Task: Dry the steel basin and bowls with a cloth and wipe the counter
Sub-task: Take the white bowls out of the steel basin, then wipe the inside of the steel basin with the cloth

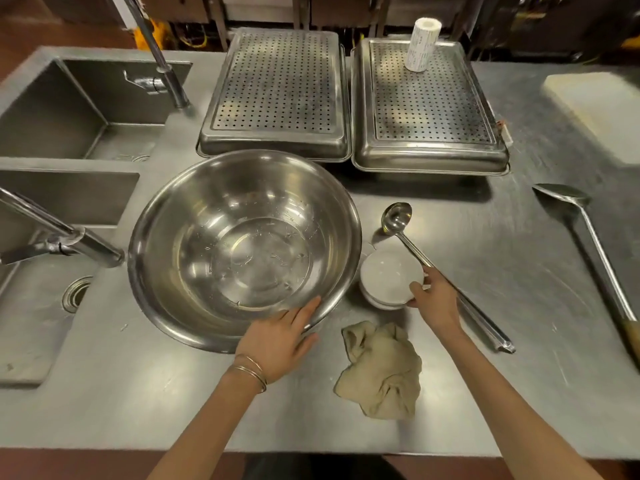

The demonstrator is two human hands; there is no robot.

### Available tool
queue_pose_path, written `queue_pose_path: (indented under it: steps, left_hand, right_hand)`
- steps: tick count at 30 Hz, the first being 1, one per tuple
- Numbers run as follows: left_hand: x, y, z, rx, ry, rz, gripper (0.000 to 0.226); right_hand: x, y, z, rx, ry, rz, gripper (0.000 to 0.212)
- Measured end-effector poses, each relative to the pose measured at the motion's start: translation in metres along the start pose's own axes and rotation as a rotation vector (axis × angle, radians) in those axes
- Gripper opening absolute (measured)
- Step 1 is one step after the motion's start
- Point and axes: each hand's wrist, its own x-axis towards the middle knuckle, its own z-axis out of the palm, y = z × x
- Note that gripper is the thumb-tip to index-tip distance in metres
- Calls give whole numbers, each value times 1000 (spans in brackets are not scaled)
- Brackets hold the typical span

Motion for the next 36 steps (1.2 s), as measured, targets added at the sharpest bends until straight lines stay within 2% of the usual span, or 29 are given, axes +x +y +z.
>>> queue_pose_path:
  steps: [8, 11, 14, 17, 20, 22, 24, 28, 31, 33, 36]
  left_hand:
    - [1, 2, 0, -6, 36, -8, 50]
    - [1, 2, 0, 4, 52, 1, 50]
    - [1, 2, 0, 20, 76, 13, 50]
    - [1, 2, 0, 30, 106, 27, 49]
    - [1, 2, 0, 43, 139, 36, 49]
    - [0, 2, -1, 50, 180, 35, 46]
    - [-4, 3, -1, 38, 242, 14, 42]
    - [-22, 11, 4, 22, 343, -102, 35]
    - [-39, 12, 4, 9, 360, -145, 32]
    - [-49, 9, 3, 4, 349, -158, 31]
    - [-57, 5, 0, -20, 301, -168, 32]
  right_hand:
    - [9, 8, 1, -199, -10, -50, 36]
    - [8, 7, -1, -368, 31, -40, 31]
    - [5, 11, -2, -430, 59, -93, 30]
    - [1, 16, -2, -421, 5, -133, 44]
    - [-24, 19, -1, -342, 22, -201, 56]
    - [-52, 26, 1, -174, 2, -268, 56]
    - [-81, 39, 5, -123, -58, -370, 54]
    - [-107, 72, 17, -322, -249, -495, 70]
    - [-106, 87, 27, -527, -297, -621, 84]
    - [-102, 90, 32, -598, -270, -639, 83]
    - [-99, 86, 36, -553, -204, -665, 67]
